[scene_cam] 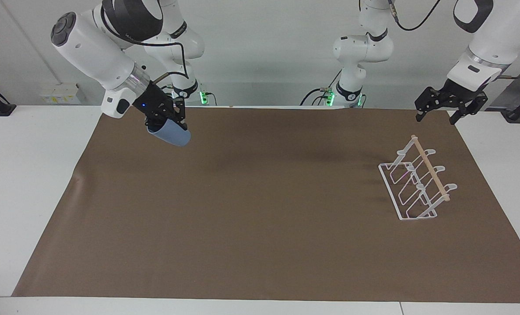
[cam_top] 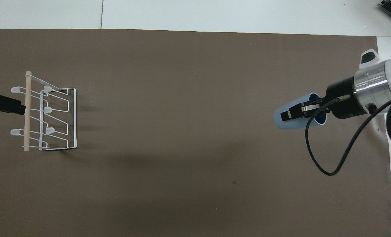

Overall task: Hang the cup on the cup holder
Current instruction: 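Carry the cup toward the rack while the left gripper rises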

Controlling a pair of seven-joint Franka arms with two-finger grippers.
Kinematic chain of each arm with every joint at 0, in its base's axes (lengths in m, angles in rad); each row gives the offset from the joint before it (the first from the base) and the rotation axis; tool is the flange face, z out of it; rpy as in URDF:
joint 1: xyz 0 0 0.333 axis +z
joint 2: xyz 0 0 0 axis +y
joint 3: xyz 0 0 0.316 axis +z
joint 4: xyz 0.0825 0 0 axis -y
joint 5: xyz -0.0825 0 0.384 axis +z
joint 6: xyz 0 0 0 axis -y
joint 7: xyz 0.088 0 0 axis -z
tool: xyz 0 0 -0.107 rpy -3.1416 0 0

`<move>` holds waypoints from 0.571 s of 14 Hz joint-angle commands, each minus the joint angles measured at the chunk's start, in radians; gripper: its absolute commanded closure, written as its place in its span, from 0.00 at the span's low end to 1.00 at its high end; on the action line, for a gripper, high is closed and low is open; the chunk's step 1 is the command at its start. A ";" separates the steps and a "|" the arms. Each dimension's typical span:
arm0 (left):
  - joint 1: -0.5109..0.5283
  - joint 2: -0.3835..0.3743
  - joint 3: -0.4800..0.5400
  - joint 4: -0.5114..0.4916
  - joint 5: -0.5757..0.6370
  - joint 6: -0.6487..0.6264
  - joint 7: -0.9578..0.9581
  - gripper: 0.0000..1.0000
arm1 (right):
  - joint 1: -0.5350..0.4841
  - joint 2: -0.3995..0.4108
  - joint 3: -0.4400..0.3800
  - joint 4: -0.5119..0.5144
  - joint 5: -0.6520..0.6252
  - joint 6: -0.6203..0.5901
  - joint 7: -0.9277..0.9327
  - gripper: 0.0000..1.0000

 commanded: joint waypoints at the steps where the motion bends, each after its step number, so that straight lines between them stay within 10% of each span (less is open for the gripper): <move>1: -0.008 -0.020 0.010 -0.027 -0.047 0.001 0.115 0.00 | 0.076 -0.032 0.004 -0.048 0.070 0.104 0.154 1.00; 8: -0.033 -0.020 -0.005 -0.028 -0.114 0.012 0.543 0.00 | 0.293 0.019 0.004 -0.049 0.252 0.334 0.478 1.00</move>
